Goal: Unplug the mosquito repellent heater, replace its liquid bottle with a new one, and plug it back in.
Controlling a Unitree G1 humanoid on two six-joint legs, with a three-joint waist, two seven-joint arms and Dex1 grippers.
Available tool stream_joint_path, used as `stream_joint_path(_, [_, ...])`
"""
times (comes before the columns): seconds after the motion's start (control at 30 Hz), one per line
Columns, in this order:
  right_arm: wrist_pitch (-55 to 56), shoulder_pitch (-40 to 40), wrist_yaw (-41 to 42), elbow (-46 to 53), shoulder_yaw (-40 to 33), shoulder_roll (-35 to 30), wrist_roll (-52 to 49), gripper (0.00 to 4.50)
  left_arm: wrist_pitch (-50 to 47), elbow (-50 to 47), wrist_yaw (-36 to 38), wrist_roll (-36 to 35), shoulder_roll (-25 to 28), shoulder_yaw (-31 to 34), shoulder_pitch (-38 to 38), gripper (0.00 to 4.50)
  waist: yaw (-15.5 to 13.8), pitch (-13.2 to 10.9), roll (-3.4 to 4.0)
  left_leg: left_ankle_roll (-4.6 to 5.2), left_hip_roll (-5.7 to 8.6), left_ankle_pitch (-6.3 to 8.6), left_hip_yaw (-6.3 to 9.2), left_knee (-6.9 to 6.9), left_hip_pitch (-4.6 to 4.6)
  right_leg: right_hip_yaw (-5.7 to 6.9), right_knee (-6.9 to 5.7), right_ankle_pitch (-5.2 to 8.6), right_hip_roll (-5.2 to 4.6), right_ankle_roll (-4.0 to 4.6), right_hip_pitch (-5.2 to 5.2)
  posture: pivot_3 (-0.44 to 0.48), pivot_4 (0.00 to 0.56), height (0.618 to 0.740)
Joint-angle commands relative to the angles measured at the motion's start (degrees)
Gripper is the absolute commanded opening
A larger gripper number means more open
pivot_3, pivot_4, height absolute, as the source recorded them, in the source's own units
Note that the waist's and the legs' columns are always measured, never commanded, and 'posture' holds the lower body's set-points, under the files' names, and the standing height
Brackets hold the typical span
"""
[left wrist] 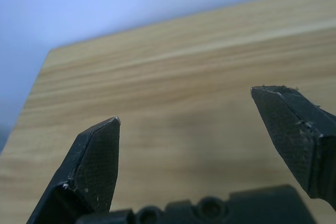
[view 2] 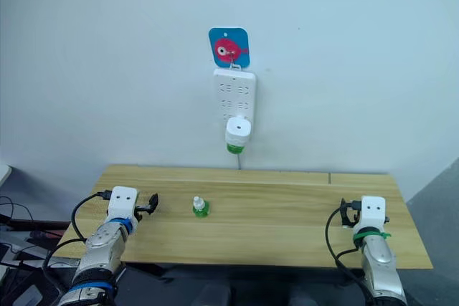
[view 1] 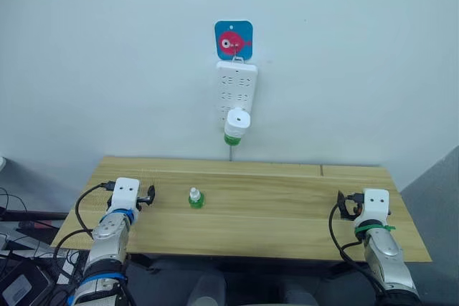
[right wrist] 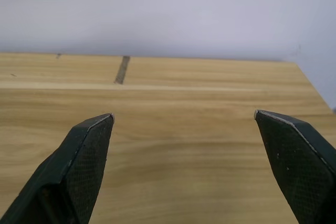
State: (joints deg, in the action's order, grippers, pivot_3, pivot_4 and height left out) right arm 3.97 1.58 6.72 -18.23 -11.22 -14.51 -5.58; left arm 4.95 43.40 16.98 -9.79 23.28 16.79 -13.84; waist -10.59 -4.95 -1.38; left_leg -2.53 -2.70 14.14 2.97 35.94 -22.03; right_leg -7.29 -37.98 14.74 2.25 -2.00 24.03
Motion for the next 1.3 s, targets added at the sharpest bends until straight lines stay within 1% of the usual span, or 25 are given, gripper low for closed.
stream_joint_path(0.03, [-1.81, 0.48, 1.56, 7.48, 0.87, -0.25, -0.44, 4.48, -1.65, -7.66, 5.5, -4.79, 1.83, 2.22, 1.09, 4.5, 0.11, -0.21, -0.02, 0.0, -0.01, 0.0, 0.0, 0.0, 0.0, 0.0, 0.0, 0.0, 0.0, 0.01, 0.01, 0.378, 0.112, 0.74])
stream_joint_path(0.17, [-5.58, 1.19, 3.18, 15.13, 2.22, -0.32, -1.15, 4.48, -5.3, -16.38, 10.85, -7.92, 4.09, 2.38, 3.39, 4.5, 0.39, -0.77, 0.01, 0.0, -0.03, 0.0, 0.01, -0.02, -0.04, 0.02, 0.01, 0.04, 0.0, 0.06, 0.02, 0.392, 0.12, 0.74])
stream_joint_path(0.3, [-9.44, 1.19, 3.68, 21.2, 1.98, -0.55, -1.6, 4.48, -9.41, -24.39, 14.63, -11.89, 7.0, 3.9, 3.81, 4.5, 0.4, -1.32, 0.0, 0.0, -0.04, 0.0, 0.02, 0.0, -0.05, 0.03, 0.0, 0.04, 0.0, 0.07, 0.02, 0.406, 0.127, 0.74])
stream_joint_path(0.4, [-11.61, 1.14, 4.86, 25.16, 1.37, -0.79, -3.07, 4.5, -13.46, -30.55, 18.3, -15.63, 8.92, 4.11, 3.33, 3.9, 0.34, -1.9, -0.06, 0.0, -0.04, 0.0, 0.03, 0.01, -0.06, 0.04, 0.0, 0.04, -0.01, 0.07, 0.02, 0.42, 0.136, 0.74])
stream_joint_path(0.53, [-16.89, 0.58, 10.28, 34.72, 3.29, -1.96, -8.61, 4.5, -20.02, -37.32, 23.17, -18.18, 12.51, 1.09, -0.78, 2.71, 0.15, -2.96, -0.04, 0.0, -0.04, 0.0, 0.06, 0.03, -0.14, 0.08, 0.01, 0.04, -0.03, 0.06, 0.04, 0.42, 0.147, 0.74])
stream_joint_path(0.6, [-20.96, -0.7, 12.01, 39.93, 4.41, -2.61, -11.46, 4.5, -21.72, -38.15, 25.28, -18.62, 13.25, -0.66, -4.27, 2.71, -0.01, -3.39, -0.04, 0.0, -0.04, 0.0, 0.14, 0.05, -0.24, 0.15, 0.0, 0.04, -0.03, 0.06, 0.08, 0.416, 0.149, 0.74])
stream_joint_path(0.67, [-25.74, -2.66, 13.49, 44.85, 6.03, -3.19, -15.03, 4.5, -23.06, -37.81, 27.22, -18.85, 13.24, -2.35, -7.87, 2.71, -0.07, -3.62, 0.06, 0.0, -0.04, -0.01, 0.19, 0.09, -0.34, 0.18, 0.01, 0.04, -0.01, 0.05, 0.12, 0.406, 0.152, 0.74])
stream_joint_path(0.73, [-29.94, -4.33, 14.56, 48.23, 7.62, -3.78, -17.8, 4.5, -23.86, -36.57, 29.51, -18.64, 12.84, -4.29, -11.36, 2.71, -0.09, -3.7, 0.01, 0.0, -0.03, -0.01, 0.19, 0.09, -0.4, 0.2, 0.03, 0.03, -0.01, 0.03, 0.14, 0.401, 0.152, 0.74])
stream_joint_path(0.9, [-37.87, -8.44, 13.19, 53.07, 11.18, -2.21, -22.19, 4.5, -22.48, -29.83, 32.13, -16.71, 10.17, -7.89, -20.57, 2.71, -0.21, -3.77, -0.05, 0.0, -0.03, 0.0, 0.38, 0.09, -0.56, 0.39, 0.02, 0.0, 0.01, -0.24, 0.18, 0.383, 0.15, 0.74])
stream_joint_path(1.0, [-38.97, -7.99, 12.11, 53.5, 12.6, -0.97, -22.24, 4.5, -20.33, -24.62, 34.33, -14.93, 8.22, -10.07, -25.66, 2.71, -0.28, -3.77, -0.05, 0.0, -0.03, 0.0, 0.51, 0.11, -0.65, 0.51, 0.02, 0.0, 0.02, -0.24, 0.21, 0.374, 0.149, 0.74])
stream_joint_path(1.2, [-40.24, -7.02, 11.52, 54.87, 12.05, -1.35, -22.44, 4.5, -18.24, -16.74, 38.62, -13.68, 5.9, -11.85, -32.24, 2.71, -0.18, -3.82, -0.07, 0.0, -0.01, 0.0, 0.6, 0.15, -0.73, 0.57, 0.02, -0.11, 0.02, -0.06, 0.22, 0.362, 0.154, 0.74])
stream_joint_path(1.3, [-40.83, -7.08, 11.51, 55.32, 11.53, -1.84, -22.66, 4.5, -15.7, -10.8, 40.36, -12.12, 4.6, -12.61, -36.11, 2.71, -0.11, -3.82, -0.07, 0.01, -0.01, -0.01, 0.7, 0.17, -0.73, 0.66, 0.0, 0.03, 0.03, -0.28, 0.2, 0.352, 0.156, 0.74])
